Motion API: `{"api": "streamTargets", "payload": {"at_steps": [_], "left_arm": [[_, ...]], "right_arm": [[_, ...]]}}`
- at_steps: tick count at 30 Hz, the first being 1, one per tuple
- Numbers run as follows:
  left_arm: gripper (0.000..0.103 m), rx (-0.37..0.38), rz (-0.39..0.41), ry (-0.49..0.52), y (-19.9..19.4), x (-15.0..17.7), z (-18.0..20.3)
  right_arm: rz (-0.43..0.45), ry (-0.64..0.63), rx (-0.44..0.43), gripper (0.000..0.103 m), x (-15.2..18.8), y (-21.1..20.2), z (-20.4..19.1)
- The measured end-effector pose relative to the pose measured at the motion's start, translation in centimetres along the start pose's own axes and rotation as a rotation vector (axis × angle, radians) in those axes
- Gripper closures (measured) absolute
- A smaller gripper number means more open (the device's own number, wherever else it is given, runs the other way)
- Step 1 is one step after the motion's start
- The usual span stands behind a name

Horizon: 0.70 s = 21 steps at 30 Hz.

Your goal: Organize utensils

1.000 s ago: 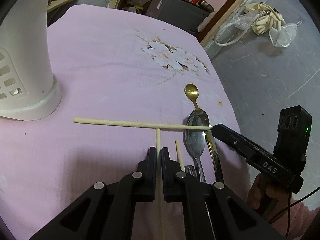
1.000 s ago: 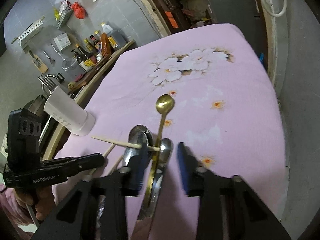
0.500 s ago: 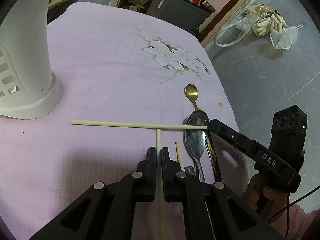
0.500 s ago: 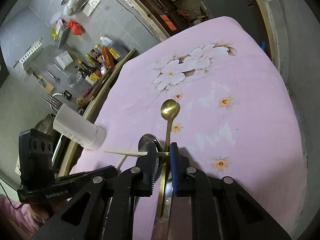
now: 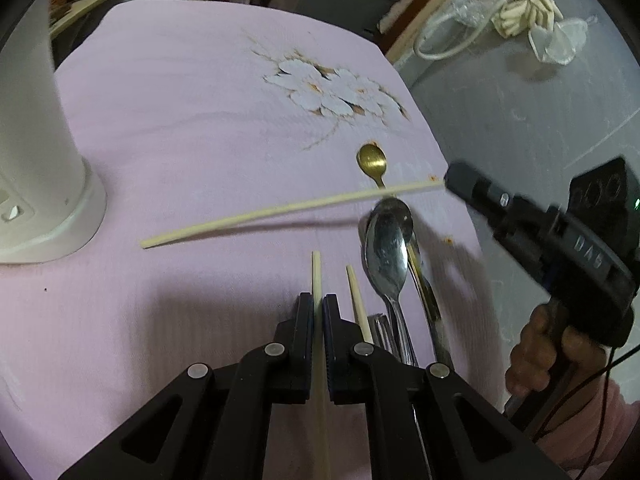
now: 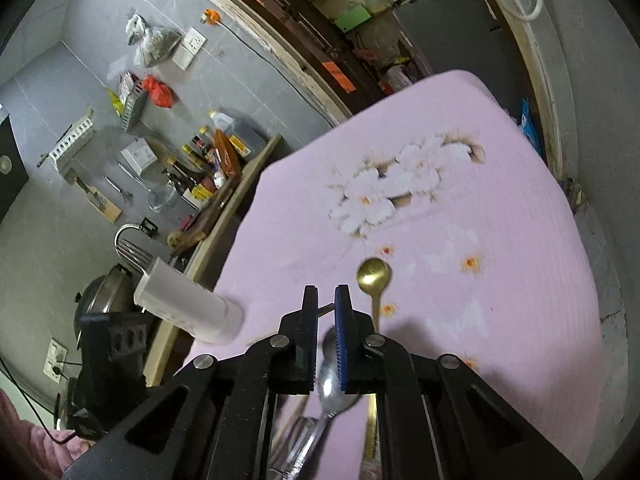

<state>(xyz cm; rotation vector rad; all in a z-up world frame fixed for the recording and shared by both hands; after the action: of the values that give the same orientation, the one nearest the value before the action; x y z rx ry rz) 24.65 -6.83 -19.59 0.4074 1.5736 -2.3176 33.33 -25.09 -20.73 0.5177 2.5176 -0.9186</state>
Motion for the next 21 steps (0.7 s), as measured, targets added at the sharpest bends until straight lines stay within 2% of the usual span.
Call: {"api": "streamTargets", "payload": {"at_steps": [5,7,9,12,15,21], "left_arm": [[0.097,-0.028,-0.048,0.055,0.4,-0.6,0.6],[0.098,-0.058,-0.058,0.108,0.5,-0.7,1.2],[0.098,-0.084,-0.056,0.149,0.5,-0.6,1.8],[0.098,-0.072,-0.037,0.142,0.2,-0.4,1.7],[0.098,-0.049,0.010,0.115,-1.1,-0.3,1.3],[0.098,0.020,0.159,0.041,-6.0,0.2,0.0]], "right_arm": [[0.014,-0.015,0.002,0.096,-0.4,-0.4,-0.6],[0.020,-0.017,0.008,0.096,-0.4,-0.6,-0.6],[0.030,-0.021,0.020,0.096,-0.4,-0.9,-0.8],[0.055,-0.033,0.040,0.097,-0.5,-1.8,-1.4],[0.089,-0.057,0.059,0.097,-0.8,-2.9,-2.4],[0.185,-0.117,0.090,0.099,-2.3,-5.7,-6.5]]}}
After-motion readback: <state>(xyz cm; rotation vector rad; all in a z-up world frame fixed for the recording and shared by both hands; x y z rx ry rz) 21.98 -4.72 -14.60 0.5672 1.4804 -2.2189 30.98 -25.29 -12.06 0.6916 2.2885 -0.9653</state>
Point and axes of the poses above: each gripper's, at about its wrist camera, not at the fingertips, and y roughly the way its jaws point, z to its right, x to its underside, the point moved 2 cm from there along y, roughly the way its jaws point, and after that the axes turned 7 degrees about y, right-handed, at the moved point
